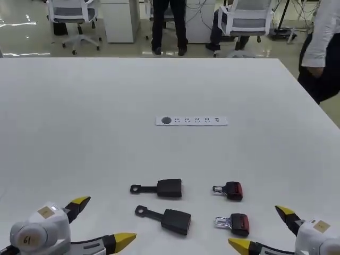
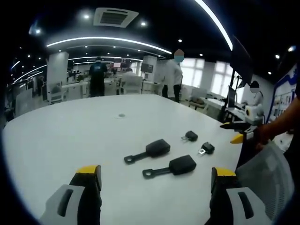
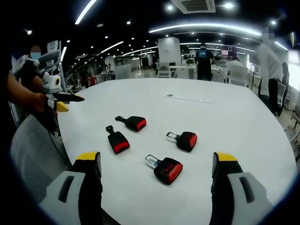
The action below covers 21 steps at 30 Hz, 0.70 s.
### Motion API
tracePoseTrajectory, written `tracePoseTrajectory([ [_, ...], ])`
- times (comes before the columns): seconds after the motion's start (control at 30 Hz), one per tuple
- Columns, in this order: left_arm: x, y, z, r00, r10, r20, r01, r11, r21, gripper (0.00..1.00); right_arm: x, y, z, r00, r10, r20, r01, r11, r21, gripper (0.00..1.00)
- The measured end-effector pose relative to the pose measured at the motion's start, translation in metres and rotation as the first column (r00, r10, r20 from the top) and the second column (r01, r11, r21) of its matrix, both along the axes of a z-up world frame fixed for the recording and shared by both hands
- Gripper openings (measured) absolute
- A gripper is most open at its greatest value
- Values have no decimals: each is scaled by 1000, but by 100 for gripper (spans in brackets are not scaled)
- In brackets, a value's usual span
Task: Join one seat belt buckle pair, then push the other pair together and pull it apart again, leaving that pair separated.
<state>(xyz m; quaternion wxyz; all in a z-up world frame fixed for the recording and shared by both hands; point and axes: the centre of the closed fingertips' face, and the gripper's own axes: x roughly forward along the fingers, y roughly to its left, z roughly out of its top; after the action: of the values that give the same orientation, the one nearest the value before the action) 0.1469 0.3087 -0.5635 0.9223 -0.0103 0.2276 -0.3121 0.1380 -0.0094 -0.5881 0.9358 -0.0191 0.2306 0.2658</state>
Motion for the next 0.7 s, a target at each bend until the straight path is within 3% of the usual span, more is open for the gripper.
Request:
tracePoseTrajectory([
  [0.7, -3, -3, -8, 999, -2, -38, 2, 1000, 3, 100, 7, -5, 3, 1000, -15, 25, 15, 1000, 8, 100],
])
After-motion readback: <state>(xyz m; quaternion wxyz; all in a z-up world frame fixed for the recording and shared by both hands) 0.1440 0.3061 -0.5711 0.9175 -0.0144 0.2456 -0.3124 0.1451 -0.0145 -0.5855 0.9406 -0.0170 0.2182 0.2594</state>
